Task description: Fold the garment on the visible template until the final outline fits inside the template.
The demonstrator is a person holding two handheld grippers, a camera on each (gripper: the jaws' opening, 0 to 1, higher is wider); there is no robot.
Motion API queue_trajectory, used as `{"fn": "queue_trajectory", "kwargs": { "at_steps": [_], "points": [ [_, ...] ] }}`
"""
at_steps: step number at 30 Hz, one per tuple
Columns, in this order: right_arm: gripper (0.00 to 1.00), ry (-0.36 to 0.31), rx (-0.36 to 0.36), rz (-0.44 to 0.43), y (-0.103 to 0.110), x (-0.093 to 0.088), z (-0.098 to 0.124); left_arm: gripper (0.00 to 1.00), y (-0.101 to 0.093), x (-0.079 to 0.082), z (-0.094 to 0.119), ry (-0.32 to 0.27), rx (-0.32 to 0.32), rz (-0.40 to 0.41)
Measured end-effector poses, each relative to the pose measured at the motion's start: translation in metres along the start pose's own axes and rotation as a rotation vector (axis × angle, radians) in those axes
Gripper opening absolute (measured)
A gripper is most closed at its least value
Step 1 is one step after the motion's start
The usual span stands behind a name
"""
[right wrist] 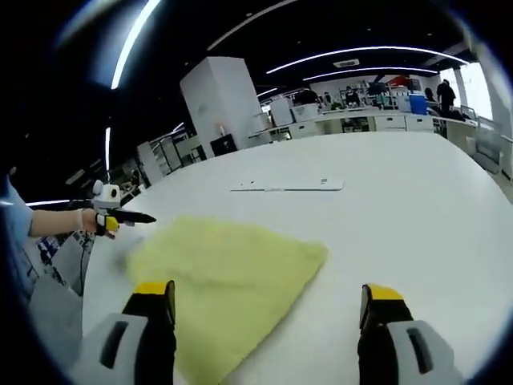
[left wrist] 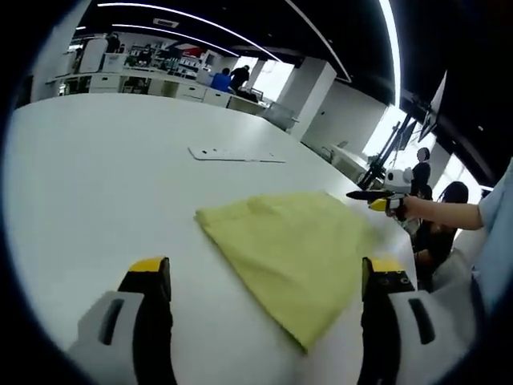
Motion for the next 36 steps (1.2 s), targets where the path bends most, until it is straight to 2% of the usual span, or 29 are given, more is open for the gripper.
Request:
{"fn": "queue_trajectory", "kwargs": {
  "at_steps": [1, 13, 23, 32, 36],
  "points": [
    [0.94, -0.002, 0.0, 0.001, 0.001, -0.001, 0.003, 0.95, -0.007, -0.004, 0.004, 0.001, 0.001, 0.001],
    [0.93, 0.024, -0.007, 0.028, 0.013, -0.015, 0.041, 0.94, -0.017, -0.017, 0.037, 0.02, 0.009, -0.003],
    [0.88, 0.031, -0.026, 0.009, 0.017, -0.024, 0.058, 0.86, -0.026, -0.028, 0.052, 0.023, 0.009, -0.042],
    [0.72, 0.046, -0.013, -0.001, 0.029, -0.033, 0.064, 0.74, -0.032, -0.044, 0.058, 0.048, -0.005, -0.037],
    [0.68, 0.047, -0.009, -0.006, 0.032, -0.035, 0.065, 0.68, -0.034, -0.046, 0.058, 0.036, -0.005, -0.033]
  ]
}}
Point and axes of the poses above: the point that each gripper's makers call its tool centre point, and the gripper's own axes: z roughly backward along the fingers, y roughly to its left, x roughly out of its top, the point moved 6 cm from there along z, roughly backward along the fingers, and after that the axes turned 15 degrees about -y, right-handed, at the moved point
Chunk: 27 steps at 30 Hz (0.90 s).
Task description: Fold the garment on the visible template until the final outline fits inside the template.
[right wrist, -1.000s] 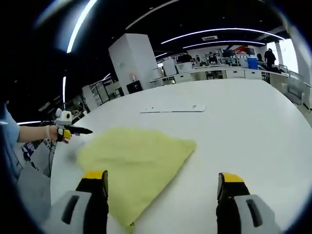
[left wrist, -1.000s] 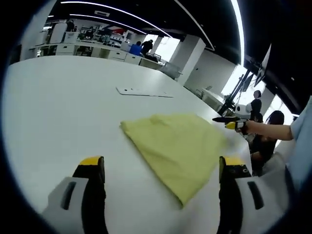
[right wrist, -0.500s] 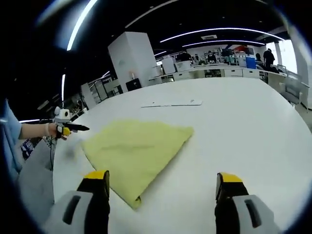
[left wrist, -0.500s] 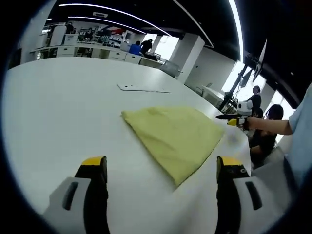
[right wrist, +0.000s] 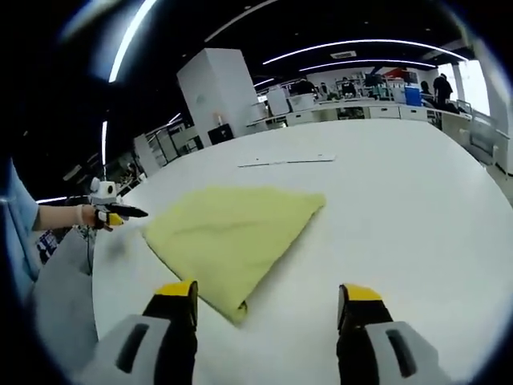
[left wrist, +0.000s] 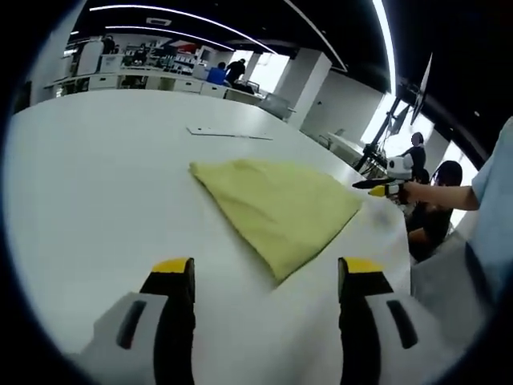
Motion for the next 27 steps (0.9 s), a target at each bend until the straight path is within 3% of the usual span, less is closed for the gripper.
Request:
{"fn": "queue_trajectory", "kwargs": {
  "at_steps": [5, 9, 19, 27],
  "points": [
    [0.62, 0.016, 0.02, 0.006, 0.005, -0.001, 0.001, 0.62, -0.003, -0.002, -0.002, -0.006, -0.003, -0.005],
    [0.49, 0.012, 0.03, 0.009, 0.006, -0.001, 0.003, 0.54, -0.007, -0.007, -0.003, -0.007, 0.002, -0.036],
    [0.23, 0.046, 0.082, 0.025, 0.019, -0.01, 0.004, 0.23, -0.015, -0.021, -0.011, -0.004, -0.02, -0.005],
    [0.09, 0.08, 0.112, 0.031, 0.022, -0.016, 0.002, 0.16, -0.011, -0.029, -0.01, -0.003, -0.009, 0.05]
  ]
}}
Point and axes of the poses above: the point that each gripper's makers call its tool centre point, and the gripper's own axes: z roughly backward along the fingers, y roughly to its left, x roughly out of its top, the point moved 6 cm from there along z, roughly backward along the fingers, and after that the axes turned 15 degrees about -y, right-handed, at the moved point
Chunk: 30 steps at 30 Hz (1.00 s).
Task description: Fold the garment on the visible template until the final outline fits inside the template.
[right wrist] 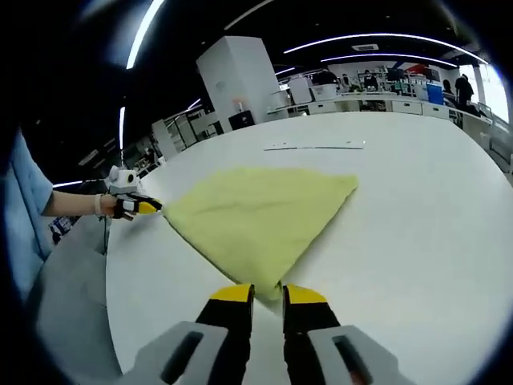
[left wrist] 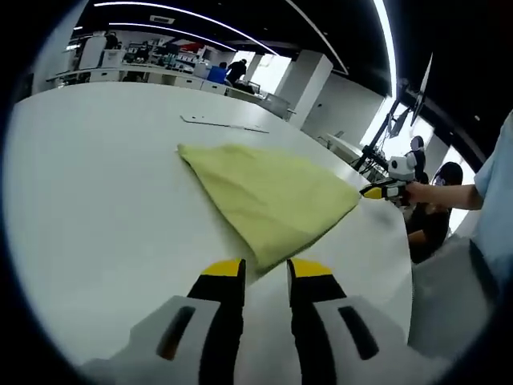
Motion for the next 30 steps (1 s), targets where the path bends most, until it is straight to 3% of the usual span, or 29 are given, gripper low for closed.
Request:
{"fn": "queue_trajectory", "kwargs": {
  "at_steps": [10, 13, 18, 30],
  "points": [
    [0.0, 0.018, 0.003, -0.02, 0.0, -0.004, -0.002, 0.12, 0.003, -0.001, -0.003, 0.003, 0.005, 0.02],
    [0.0, 0.02, 0.0, -0.043, 0.0, -0.004, 0.0, 0.12, 0.003, -0.002, -0.004, 0.006, 0.003, 0.02],
    [0.0, 0.021, -0.004, -0.047, -0.001, -0.005, 0.003, 0.01, 0.004, -0.002, -0.005, 0.002, 0.013, 0.029],
    [0.0, 0.034, 0.024, -0.043, 0.002, -0.008, 0.008, 0.0, 0.002, -0.005, 0.005, 0.016, 0.034, 0.079]
  ]
}}
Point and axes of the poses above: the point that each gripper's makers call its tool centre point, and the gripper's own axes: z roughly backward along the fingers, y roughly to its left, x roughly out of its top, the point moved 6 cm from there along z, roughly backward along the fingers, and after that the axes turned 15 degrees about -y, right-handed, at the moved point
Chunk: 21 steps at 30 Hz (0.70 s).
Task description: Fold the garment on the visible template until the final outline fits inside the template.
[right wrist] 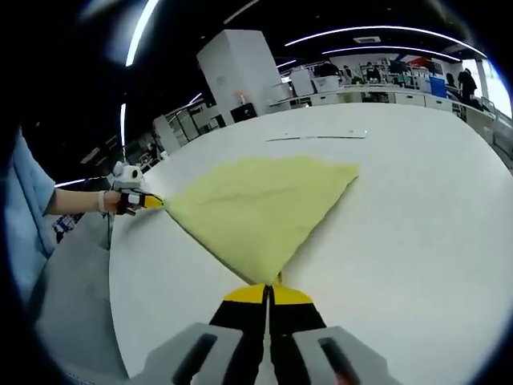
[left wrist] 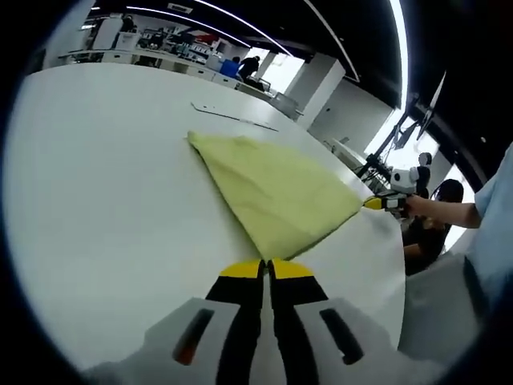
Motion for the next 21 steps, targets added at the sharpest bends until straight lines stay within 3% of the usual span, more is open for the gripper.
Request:
{"fn": "queue_trajectory", "kwargs": {
  "at_steps": [7, 21],
  "points": [
    [0.0, 0.023, 0.017, -0.013, 0.005, -0.009, 0.005, 0.0, -0.004, -0.016, 0.015, 0.016, 0.003, 0.031],
    [0.0, 0.041, 0.049, -0.05, 0.028, -0.021, 0.024, 0.0, -0.024, -0.032, 0.041, 0.027, 0.002, 0.039]
  ]
}}
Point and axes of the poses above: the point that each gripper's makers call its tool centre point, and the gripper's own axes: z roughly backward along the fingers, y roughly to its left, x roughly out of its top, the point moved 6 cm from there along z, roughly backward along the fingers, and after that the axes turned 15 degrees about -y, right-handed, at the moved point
